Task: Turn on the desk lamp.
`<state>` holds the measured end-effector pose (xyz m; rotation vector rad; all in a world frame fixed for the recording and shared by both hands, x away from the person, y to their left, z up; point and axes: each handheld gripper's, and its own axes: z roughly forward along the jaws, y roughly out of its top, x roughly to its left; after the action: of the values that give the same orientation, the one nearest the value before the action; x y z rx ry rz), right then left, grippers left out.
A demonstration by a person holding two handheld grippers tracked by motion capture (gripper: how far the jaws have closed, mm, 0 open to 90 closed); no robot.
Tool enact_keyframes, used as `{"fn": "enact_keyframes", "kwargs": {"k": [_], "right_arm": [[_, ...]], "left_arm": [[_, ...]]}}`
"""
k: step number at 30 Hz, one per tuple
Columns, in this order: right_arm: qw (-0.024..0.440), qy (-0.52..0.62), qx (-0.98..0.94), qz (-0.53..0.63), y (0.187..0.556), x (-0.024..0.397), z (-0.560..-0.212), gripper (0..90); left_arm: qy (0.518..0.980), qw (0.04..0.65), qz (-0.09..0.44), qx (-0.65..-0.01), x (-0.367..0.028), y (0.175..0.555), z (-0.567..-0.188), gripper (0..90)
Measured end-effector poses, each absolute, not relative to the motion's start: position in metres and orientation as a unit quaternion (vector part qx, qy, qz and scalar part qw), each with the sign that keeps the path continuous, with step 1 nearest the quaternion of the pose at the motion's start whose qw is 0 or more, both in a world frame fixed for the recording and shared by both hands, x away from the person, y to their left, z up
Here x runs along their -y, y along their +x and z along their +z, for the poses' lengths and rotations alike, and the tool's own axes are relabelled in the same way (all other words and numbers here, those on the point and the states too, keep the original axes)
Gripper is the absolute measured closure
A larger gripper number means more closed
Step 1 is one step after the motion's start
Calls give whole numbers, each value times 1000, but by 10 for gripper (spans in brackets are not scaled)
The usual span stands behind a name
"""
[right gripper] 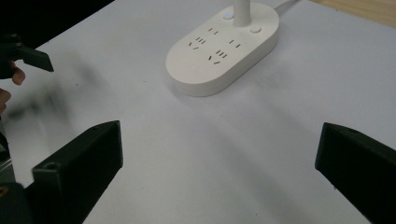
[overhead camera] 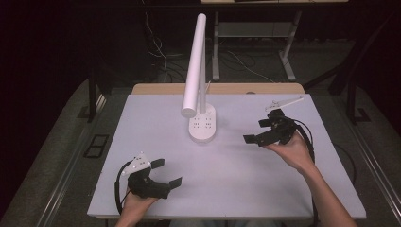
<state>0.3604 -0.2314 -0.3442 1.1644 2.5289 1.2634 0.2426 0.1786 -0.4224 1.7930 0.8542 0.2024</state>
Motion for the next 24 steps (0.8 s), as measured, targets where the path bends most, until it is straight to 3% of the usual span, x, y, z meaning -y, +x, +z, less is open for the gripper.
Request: {"fn": "enact_keyframes", "kwargs": {"k": [24], "right_arm": [[46, 378, -829, 408, 400, 210, -342, 6]], "left_arm": [[751, 544, 86, -364, -181, 243, -422, 0]]}}
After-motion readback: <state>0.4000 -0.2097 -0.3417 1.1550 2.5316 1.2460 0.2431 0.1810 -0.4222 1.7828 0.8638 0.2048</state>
